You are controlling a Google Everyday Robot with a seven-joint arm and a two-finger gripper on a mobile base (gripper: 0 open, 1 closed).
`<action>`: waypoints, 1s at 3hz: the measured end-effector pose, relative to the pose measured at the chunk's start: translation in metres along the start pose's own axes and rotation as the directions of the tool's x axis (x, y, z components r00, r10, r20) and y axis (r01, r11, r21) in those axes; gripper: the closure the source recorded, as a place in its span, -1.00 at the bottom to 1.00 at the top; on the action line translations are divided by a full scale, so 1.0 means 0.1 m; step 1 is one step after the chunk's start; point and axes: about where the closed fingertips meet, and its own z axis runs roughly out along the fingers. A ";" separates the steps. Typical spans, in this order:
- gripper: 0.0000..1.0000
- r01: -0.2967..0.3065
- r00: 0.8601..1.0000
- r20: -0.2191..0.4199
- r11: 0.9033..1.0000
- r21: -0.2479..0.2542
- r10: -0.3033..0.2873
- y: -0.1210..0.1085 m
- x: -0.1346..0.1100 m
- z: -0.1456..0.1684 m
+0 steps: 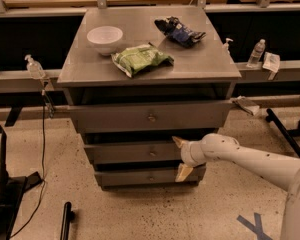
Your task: Open middle drawer
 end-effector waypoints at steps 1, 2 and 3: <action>-1.00 0.019 1.000 -0.006 1.000 0.008 -0.019 -0.17 0.13 0.12; -0.95 0.001 1.000 -0.009 1.000 -0.007 -0.001 -0.35 0.31 0.26; -0.50 -0.030 1.000 0.003 0.999 -0.028 0.030 -0.37 0.40 0.29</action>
Offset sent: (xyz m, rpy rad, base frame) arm 0.0748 -0.0258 -0.0202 -0.0271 0.0034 -0.0115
